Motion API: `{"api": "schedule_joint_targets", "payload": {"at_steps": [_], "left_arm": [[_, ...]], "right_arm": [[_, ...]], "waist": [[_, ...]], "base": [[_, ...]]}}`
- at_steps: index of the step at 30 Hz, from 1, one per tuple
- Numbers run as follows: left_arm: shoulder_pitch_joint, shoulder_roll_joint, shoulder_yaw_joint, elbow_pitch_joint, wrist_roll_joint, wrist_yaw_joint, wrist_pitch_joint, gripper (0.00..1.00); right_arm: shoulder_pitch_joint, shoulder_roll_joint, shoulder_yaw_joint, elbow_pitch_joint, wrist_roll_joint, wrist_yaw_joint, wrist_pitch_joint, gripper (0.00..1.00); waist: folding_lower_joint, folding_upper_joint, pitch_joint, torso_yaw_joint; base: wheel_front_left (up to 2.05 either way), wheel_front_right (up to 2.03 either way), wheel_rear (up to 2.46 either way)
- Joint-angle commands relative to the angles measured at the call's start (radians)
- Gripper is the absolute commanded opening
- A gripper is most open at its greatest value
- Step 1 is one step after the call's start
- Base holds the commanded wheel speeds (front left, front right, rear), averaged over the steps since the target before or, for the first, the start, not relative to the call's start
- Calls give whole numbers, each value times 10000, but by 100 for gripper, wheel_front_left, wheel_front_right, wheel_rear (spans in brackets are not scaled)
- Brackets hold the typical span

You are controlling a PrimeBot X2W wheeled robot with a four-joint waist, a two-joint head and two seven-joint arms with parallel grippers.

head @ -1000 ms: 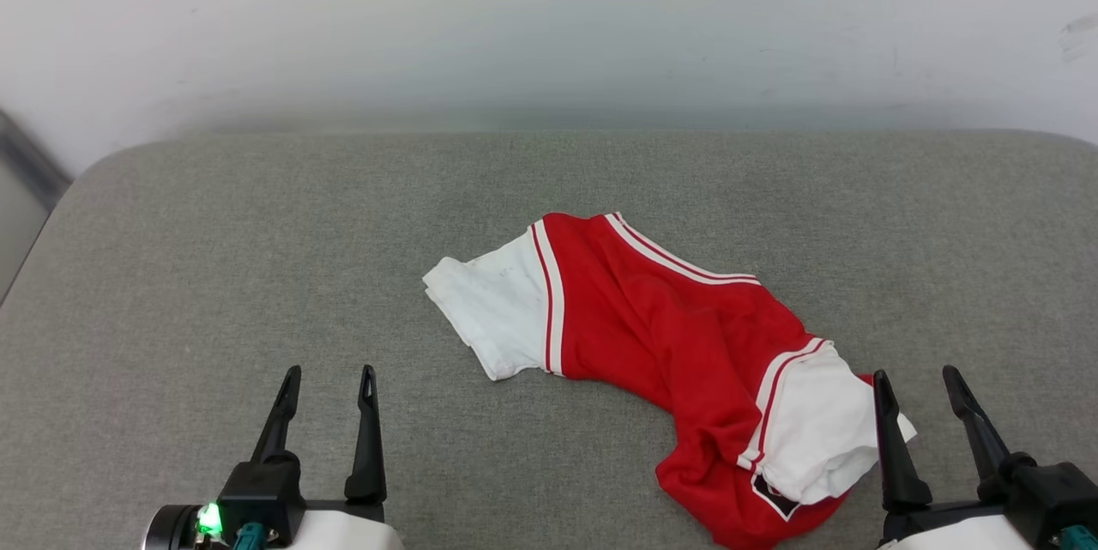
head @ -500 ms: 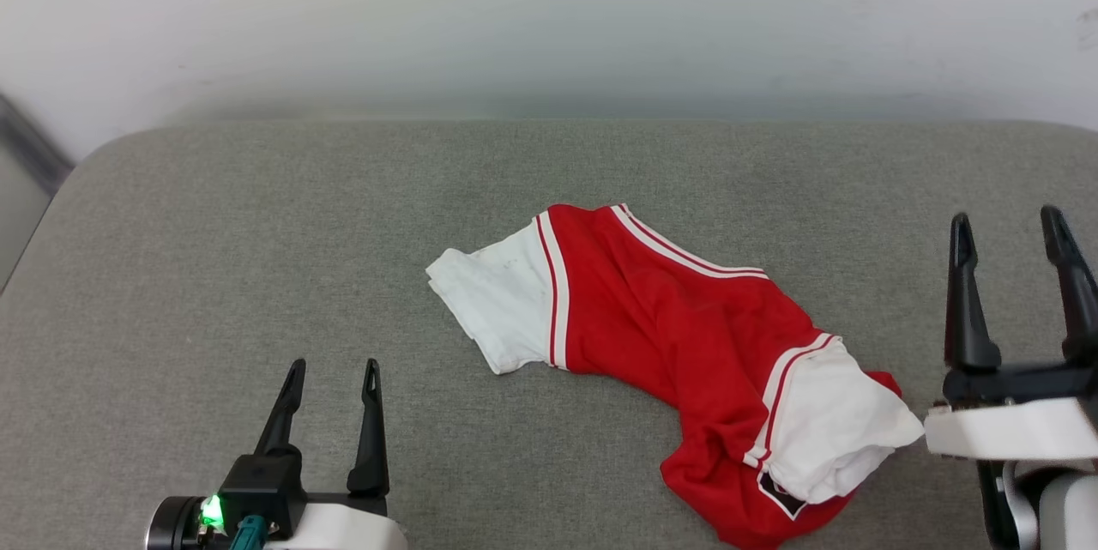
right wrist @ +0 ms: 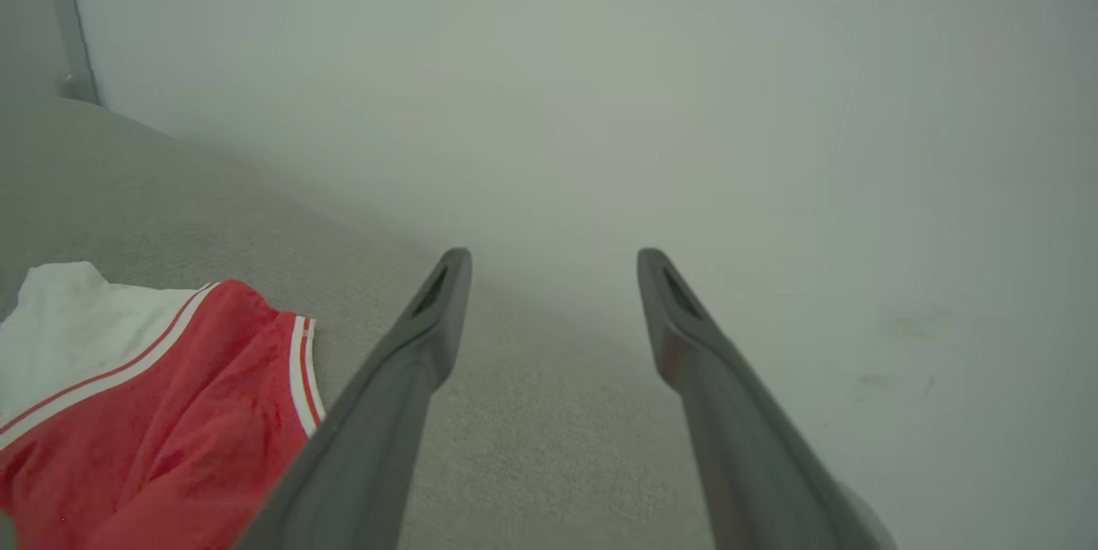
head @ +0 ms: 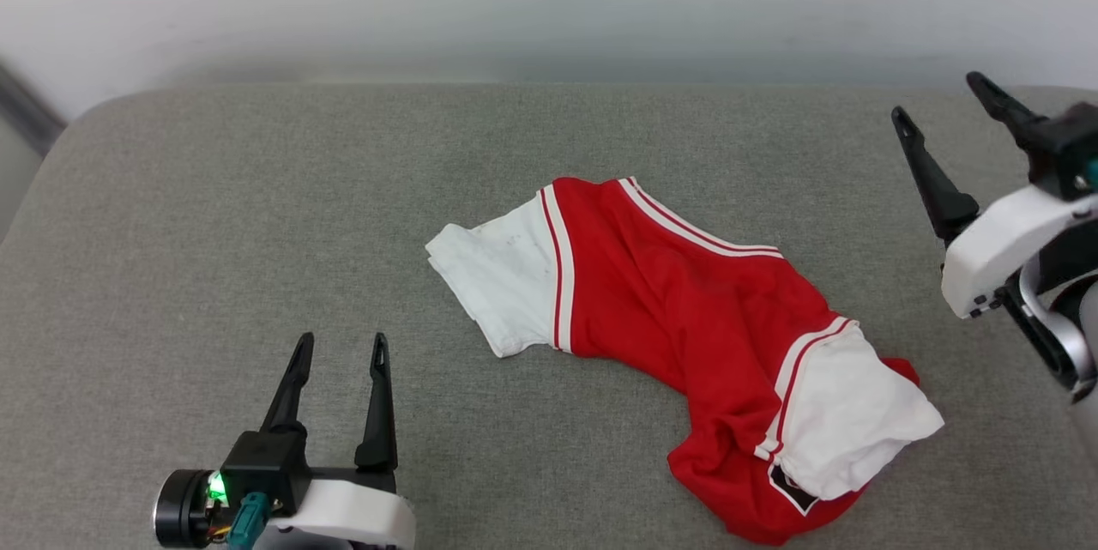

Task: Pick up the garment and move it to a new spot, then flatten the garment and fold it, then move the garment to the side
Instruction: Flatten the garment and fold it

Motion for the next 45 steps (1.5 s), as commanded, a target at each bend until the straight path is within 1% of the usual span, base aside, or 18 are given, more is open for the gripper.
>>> {"api": "schedule_joint_targets", "payload": {"at_steps": [1, 4, 6, 8, 10, 12, 13, 15, 19, 23, 29, 30, 31, 32, 37, 42, 43, 45], "left_arm": [[-176, -8, -22, -25, -65, 45, -25, 100], [-319, -11, -90, -38, -129, 60, -25, 100], [-407, -8, -141, -65, -152, 87, -25, 100], [-532, -12, -241, -75, -199, 80, -25, 100], [-671, -12, -317, -100, -234, 92, -25, 100], [-792, -9, -354, -100, -258, 114, -25, 100], [-870, -11, -380, -100, -298, 128, -25, 100], [-1047, -13, -451, -112, -352, 150, -25, 100], [-1291, -11, -660, -149, -470, 201, -25, 100], [-1537, -10, -814, -148, -555, 259, -25, 100], [-1710, -10, -846, -93, -594, 326, -25, 100], [-1721, -12, -822, -82, -597, 346, -25, 100], [-1719, -13, -794, -73, -593, 349, -25, 100], [-1698, -12, -762, -49, -583, 350, -25, 100], [-1476, -12, -626, -15, -519, 356, -25, 100], [-1228, -11, -583, -50, -538, 391, -25, 100], [-1228, -11, -583, -50, -538, 391, -25, 100], [-1131, -11, -564, -80, -575, 409, -25, 100]], "right_arm": [[-240, -235, 263, 119, 327, -7, 499, 100], [-910, -1088, 1478, 264, 1596, -7, 2682, 100], [-1235, -1529, 2268, 199, 2579, -7, 4099, 100], [-1564, -2099, 2928, 102, 3358, -7, 5348, 100], [-1852, -2485, 3495, -11, 3971, -7, 6267, 100], [-2058, -2704, 3944, 11, 4462, -7, 7042, 100], [-2207, -2818, 4120, 25, 4637, -7, 7313, 100], [-2419, -2845, 4322, 191, 5057, -7, 7819, 100], [-2823, -2662, 4856, 581, 5285, -7, 8319, 100], [-2952, -2373, 5213, 1167, 5573, -7, 8325, 100], [-2410, -2166, 6416, 1760, 5861, 13, 8300, 100], [-2413, -2125, 6518, 1791, 5908, 13, 8175, 64], [-2446, -2103, 6578, 1802, 5949, 13, 7994, 7], [-2491, -2105, 6635, 1829, 6017, 13, 7837, 0], [-2921, -2458, 6636, 1757, 6296, 7, 6869, 0], [-3364, -3033, 6595, 1062, 6591, -5, 5989, 0], [-3364, -3033, 6595, 1062, 6591, -5, 5989, 0], [-3511, -3408, 6623, 757, 6549, -5, 5800, 0]], "waist": [[-1, 0, 117, 41], [-1, 0, 357, 108], [-1, 0, 516, 143], [-1, 0, 717, 221], [-1, 0, 929, 300], [-1, 0, 1161, 380], [-1, 0, 1269, 416], [-1, 0, 1525, 509], [-1, 0, 2003, 696], [-1, 0, 2403, 901], [-1, 0, 2625, 1048], [-1, 0, 2615, 1035], [-1, 0, 2585, 1013], [-1, 0, 2523, 988], [-1, 0, 2033, 787], [-1, 0, 1579, 657], [-1, 0, 1579, 657], [-1, 0, 1508, 639]], "base": [[0, 0, 0], [0, 0, 0], [0, 0, 0], [0, 0, 0], [0, 0, 0], [0, 0, 0], [0, 0, 0], [0, 0, 0], [0, 0, 0], [0, 0, 0], [0, 0, 0], [0, 0, 0], [0, 0, 0], [0, 0, 0], [0, 0, 0], [0, 0, 0], [0, 0, 0], [0, 0, 0]]}}
